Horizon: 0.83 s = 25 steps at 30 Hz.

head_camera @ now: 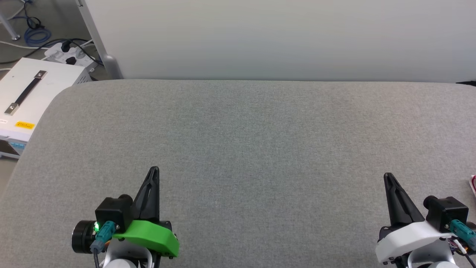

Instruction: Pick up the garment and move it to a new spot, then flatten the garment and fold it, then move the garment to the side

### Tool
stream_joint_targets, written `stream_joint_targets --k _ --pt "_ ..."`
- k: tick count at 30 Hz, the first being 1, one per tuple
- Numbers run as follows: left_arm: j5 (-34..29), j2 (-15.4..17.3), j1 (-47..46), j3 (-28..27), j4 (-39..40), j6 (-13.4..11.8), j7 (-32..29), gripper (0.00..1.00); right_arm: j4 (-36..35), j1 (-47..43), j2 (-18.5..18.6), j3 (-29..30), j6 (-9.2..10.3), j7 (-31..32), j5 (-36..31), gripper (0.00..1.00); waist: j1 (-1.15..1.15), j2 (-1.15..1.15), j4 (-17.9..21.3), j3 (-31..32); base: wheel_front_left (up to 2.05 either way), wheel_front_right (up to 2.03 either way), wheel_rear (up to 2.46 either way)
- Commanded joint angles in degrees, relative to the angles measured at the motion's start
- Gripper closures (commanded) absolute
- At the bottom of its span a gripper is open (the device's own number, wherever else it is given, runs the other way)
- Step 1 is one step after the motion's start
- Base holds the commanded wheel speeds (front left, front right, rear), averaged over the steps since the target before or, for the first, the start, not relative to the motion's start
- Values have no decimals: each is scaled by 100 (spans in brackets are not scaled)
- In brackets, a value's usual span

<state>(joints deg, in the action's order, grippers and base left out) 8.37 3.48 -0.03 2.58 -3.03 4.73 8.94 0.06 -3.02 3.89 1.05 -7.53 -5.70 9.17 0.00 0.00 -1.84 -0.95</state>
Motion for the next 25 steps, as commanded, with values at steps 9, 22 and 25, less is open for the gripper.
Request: stream_joint_targets --k 9,22,25 --pt "-164 -29 1 -56 59 -89 -127 100 -3 124 -30 -27 2 83 -157 100 0 0 23 12 0 0 0" --pt "-296 -35 2 -95 107 -165 -278 100 -3 159 -44 -43 2 179 -307 100 0 0 54 28 0 0 0" --pt "-327 -36 2 -105 118 -182 -313 100 -4 168 -47 -46 3 201 -342 100 0 0 62 32 0 0 0"
